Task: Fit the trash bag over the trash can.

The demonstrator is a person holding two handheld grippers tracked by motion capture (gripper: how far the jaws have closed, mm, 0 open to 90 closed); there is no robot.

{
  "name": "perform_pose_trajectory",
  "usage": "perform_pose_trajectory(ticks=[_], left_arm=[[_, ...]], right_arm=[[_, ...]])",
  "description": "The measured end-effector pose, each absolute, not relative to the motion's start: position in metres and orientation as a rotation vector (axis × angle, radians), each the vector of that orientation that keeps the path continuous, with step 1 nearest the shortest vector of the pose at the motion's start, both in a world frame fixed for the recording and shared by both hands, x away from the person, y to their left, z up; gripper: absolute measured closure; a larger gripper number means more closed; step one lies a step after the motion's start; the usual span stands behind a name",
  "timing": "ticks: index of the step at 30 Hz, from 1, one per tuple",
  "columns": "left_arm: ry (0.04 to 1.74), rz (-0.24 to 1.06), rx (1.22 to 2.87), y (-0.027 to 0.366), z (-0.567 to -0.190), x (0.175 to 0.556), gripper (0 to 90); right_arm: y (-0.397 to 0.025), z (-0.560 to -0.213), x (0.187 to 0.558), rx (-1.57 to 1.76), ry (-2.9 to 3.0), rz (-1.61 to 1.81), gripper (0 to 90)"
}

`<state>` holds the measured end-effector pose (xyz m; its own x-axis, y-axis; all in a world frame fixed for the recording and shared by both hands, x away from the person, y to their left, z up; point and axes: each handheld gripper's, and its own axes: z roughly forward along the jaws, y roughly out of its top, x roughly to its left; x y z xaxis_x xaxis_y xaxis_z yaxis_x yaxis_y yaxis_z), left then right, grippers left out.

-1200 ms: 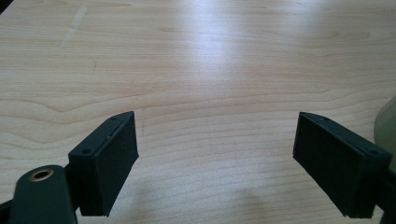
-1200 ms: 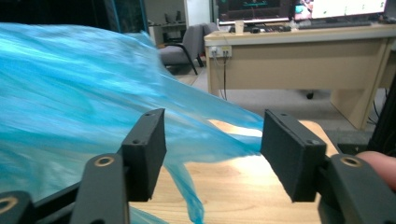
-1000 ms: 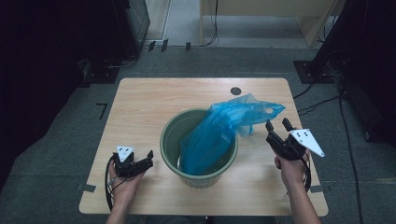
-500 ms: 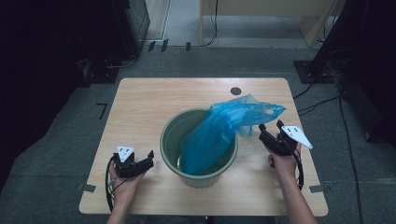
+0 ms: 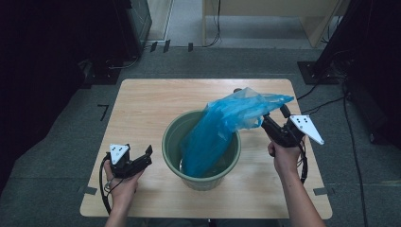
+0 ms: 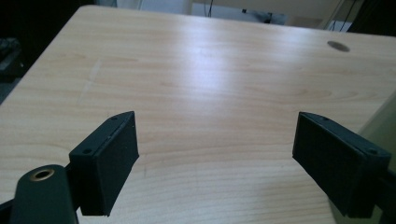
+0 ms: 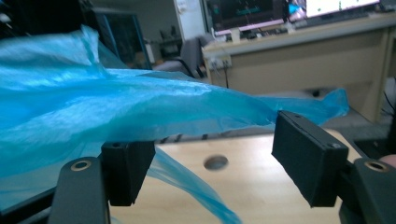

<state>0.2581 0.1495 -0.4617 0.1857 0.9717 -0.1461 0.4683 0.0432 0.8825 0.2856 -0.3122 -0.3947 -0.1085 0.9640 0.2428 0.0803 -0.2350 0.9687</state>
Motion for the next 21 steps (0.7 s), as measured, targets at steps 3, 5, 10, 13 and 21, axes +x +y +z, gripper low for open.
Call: perform_pose_trajectory(ticks=[3, 5, 10, 13, 21], left_arm=[[1.394, 0.710, 1.545, 0.149, -0.452, 0.255, 13.9], [1.384, 0.681, 1.518, 0.150, -0.444, 0.254, 13.9], [1.313, 0.668, 1.452, 0.148, -0.412, 0.245, 13.9], [1.255, 0.695, 1.440, 0.141, -0.394, 0.240, 13.9], [1.096, 0.689, 1.453, 0.114, -0.354, 0.233, 13.9]], right_arm=[[-0.303, -0.378, 0.283, 1.326, 1.216, 1.478, 30.2], [-0.295, -0.368, 0.280, 1.293, 1.214, 1.494, 30.2], [-0.277, -0.348, 0.275, 1.221, 1.220, 1.544, 30.2], [-0.266, -0.337, 0.274, 1.185, 1.228, 1.563, 30.3], [-0.239, -0.316, 0.267, 1.086, 1.246, 1.581, 30.4]])
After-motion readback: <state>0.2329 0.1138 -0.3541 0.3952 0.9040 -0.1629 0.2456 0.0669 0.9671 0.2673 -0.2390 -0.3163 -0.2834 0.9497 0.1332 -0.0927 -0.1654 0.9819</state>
